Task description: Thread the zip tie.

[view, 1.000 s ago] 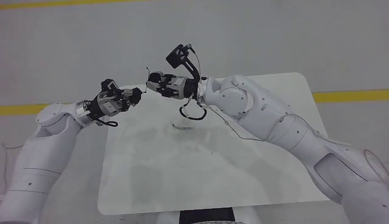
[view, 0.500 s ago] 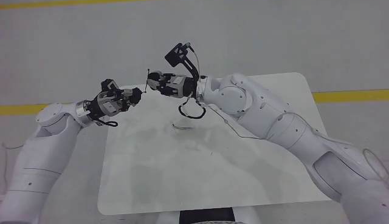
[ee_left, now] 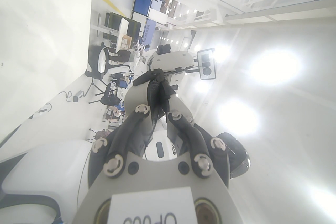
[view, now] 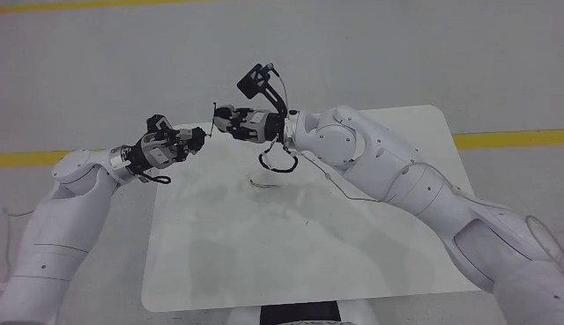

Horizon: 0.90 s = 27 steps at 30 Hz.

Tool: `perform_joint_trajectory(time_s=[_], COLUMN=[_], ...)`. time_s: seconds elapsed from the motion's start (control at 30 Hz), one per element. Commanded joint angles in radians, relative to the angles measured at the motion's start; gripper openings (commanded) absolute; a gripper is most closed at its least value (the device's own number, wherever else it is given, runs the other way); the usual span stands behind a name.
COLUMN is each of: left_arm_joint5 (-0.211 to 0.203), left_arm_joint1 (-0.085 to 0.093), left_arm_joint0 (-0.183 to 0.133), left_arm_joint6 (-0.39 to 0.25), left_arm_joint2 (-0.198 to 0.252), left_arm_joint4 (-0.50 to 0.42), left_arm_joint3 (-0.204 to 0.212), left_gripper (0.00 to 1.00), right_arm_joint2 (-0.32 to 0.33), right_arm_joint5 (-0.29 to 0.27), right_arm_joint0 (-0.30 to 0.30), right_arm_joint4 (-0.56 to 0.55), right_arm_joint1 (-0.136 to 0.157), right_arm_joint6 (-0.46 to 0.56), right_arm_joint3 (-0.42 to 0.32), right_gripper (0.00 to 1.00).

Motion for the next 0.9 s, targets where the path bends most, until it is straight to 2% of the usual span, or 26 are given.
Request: perform_joint_trajectory(time_s=[0.0, 0.67, 0.7, 0.73, 0.77, 0.87], left_arm_joint5=[0.0, 0.0, 0.0, 0.0, 0.0, 0.0], left_arm_joint1=[0.0, 0.0, 0.0, 0.0, 0.0, 0.0], left_arm_joint0=[0.0, 0.0, 0.0, 0.0, 0.0, 0.0], left_arm_joint6=[0.0, 0.0, 0.0, 0.0, 0.0, 0.0], left_arm_joint2=[0.0, 0.0, 0.0, 0.0, 0.0, 0.0], left_arm_joint4=[0.0, 0.0, 0.0, 0.0, 0.0, 0.0], left_arm_joint3=[0.0, 0.0, 0.0, 0.0, 0.0, 0.0], left_gripper=[0.0, 0.0, 0.0, 0.0, 0.0, 0.0], right_arm_joint2=[-0.001, -0.008, -0.006, -0.004, -0.001, 0.011], right_arm_joint5=[0.0, 0.0, 0.0, 0.0, 0.0, 0.0], right_arm_joint0=[0.0, -0.004, -0.005, -0.005, -0.006, -0.01], right_arm_joint4=[0.0, 0.019, 0.019, 0.02, 0.02, 0.016], right_arm_joint1=[0.0, -0.011, -0.011, -0.011, -0.01, -0.006], right_arm_joint6=[0.002, 0.02, 0.019, 0.02, 0.02, 0.024], right_arm_joint3=[0.0, 0.013, 0.014, 0.015, 0.015, 0.012], right_gripper=[0.0, 0.0, 0.16, 0.5, 1.0, 1.0])
